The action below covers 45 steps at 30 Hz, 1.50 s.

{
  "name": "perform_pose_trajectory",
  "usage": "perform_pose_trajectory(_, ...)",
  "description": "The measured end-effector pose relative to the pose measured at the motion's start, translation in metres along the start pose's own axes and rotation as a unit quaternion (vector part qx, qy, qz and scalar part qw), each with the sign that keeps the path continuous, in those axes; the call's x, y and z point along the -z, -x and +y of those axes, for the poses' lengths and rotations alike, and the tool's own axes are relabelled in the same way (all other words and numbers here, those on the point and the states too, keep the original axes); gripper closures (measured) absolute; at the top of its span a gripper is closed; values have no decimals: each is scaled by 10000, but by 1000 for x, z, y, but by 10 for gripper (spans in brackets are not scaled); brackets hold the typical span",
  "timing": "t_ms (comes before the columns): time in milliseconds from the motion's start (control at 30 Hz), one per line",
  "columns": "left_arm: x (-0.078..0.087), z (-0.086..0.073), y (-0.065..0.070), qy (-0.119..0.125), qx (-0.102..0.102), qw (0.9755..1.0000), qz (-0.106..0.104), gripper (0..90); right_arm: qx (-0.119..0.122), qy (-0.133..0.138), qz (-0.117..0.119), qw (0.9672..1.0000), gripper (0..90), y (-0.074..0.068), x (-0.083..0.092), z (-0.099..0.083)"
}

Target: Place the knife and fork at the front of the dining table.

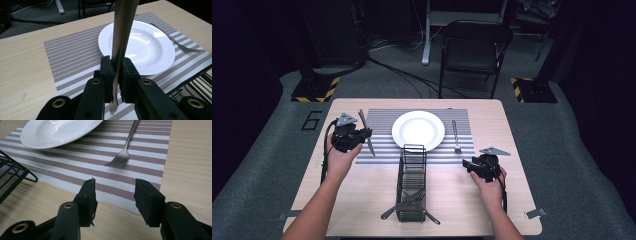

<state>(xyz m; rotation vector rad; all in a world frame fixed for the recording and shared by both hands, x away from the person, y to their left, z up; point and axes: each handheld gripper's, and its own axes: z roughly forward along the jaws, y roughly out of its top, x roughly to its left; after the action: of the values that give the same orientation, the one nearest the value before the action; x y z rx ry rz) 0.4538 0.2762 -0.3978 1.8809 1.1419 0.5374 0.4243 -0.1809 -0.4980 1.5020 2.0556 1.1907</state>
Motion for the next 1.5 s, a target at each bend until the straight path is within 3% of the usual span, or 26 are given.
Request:
perform_pose_trajectory(433, -12, -17, -3, -187, 58, 9998, -46, 821, -38, -42, 11, 10000, 516, -1, -1, -1)
perform_pose_trajectory(500, -12, -19, -5, -112, 119, 9998, -70, 821, -31, -39, 14, 10000, 516, -1, -2, -1)
perform_pose_trajectory(1000, -24, -15, -9, -9, 422, 9990, 108, 818, -23, -44, -5, 10000, 515, 0, -2, -1)
perform_pose_trajectory(1500, -45, -10, -8, 41, 439, 9989, 146, 822, -66, -46, -7, 10000, 515, 2, -2, -1)
